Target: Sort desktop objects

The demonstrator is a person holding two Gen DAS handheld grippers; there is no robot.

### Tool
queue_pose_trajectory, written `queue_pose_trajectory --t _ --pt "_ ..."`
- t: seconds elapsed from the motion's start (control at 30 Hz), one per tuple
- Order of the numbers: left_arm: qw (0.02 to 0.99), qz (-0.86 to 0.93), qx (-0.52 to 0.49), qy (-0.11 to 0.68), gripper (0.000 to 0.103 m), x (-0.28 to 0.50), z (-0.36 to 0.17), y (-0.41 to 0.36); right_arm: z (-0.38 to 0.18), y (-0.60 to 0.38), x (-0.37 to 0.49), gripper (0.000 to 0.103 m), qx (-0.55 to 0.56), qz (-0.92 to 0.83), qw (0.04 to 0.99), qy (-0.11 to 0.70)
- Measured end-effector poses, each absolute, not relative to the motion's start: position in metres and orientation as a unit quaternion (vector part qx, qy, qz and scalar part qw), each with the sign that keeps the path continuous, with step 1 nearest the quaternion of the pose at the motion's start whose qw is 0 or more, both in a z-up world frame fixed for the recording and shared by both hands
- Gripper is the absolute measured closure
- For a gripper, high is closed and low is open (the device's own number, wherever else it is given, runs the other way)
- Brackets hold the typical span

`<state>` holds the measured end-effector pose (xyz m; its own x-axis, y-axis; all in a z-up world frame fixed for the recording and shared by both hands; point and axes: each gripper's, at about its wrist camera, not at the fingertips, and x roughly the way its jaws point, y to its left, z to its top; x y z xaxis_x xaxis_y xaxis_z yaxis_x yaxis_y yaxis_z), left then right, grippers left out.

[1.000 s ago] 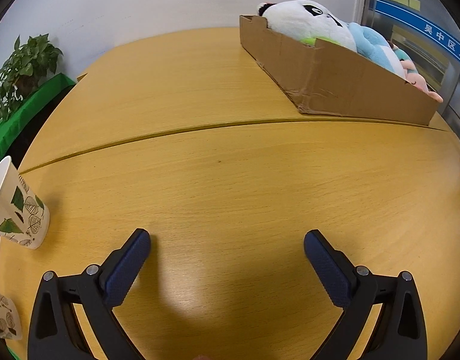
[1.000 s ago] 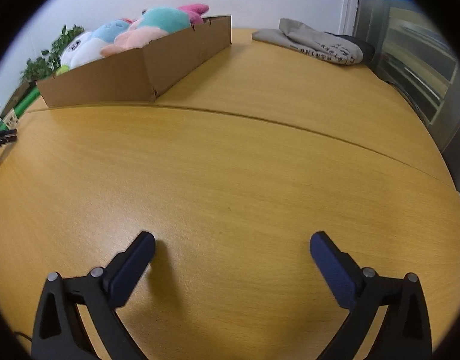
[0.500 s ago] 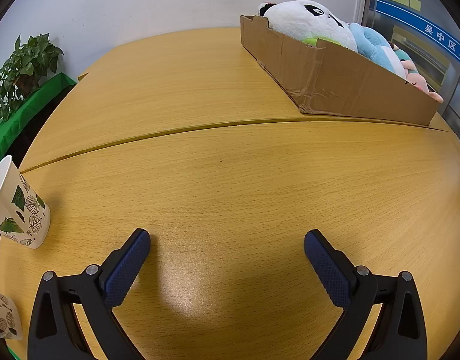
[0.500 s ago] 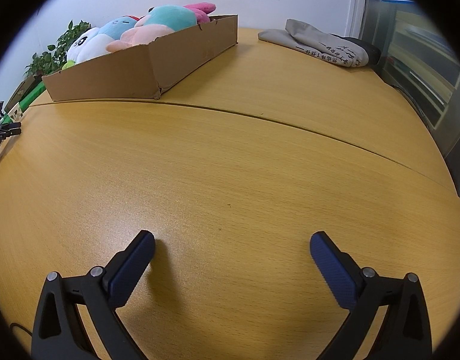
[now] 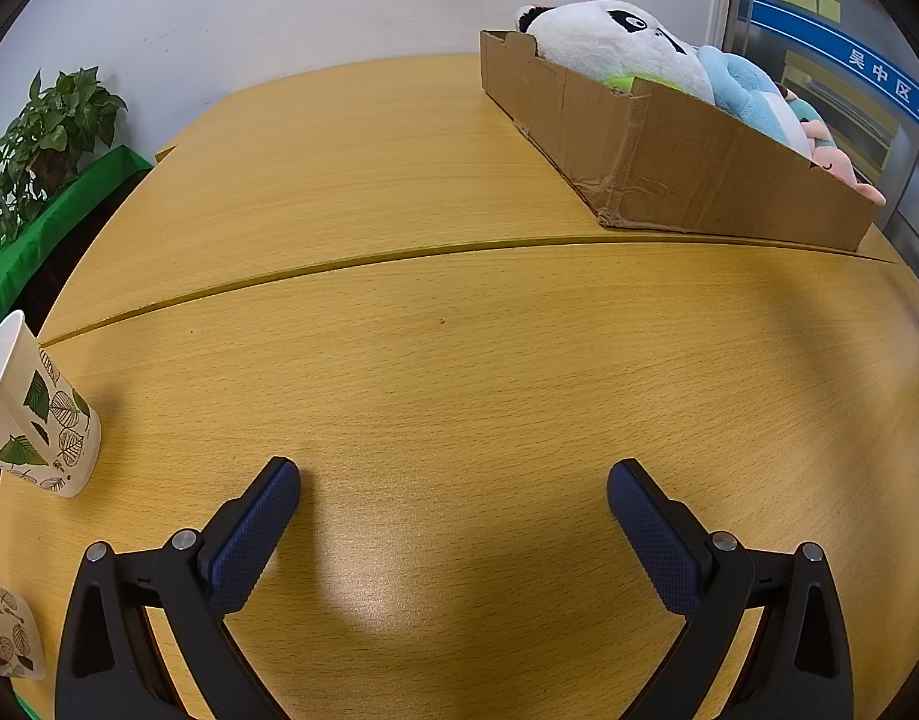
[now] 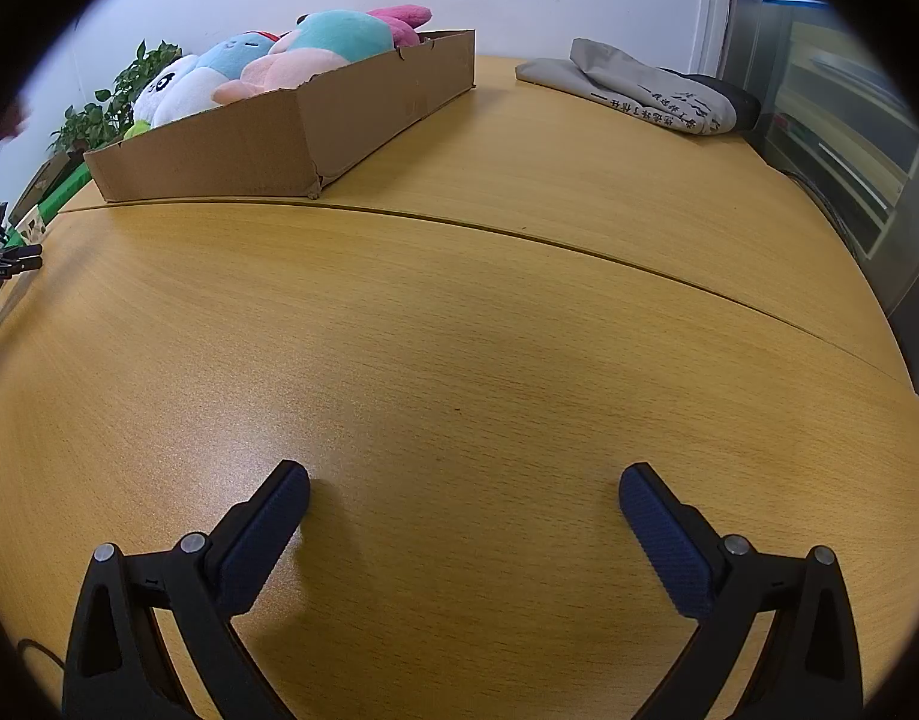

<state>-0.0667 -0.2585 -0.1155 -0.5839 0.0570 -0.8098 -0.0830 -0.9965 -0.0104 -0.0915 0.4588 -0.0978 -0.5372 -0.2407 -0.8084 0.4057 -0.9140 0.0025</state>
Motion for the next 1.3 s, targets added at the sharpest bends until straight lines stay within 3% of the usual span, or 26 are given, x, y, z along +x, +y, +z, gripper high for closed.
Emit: queue_pose_trajectory --t 1.3 --pt "0.039 0.890 -0.453 0.014 0.000 -0.0635 -0.1151 -0.2557 -0.0988 0.4602 -0.0928 0.000 0.443 -0.872 0.185 0.094"
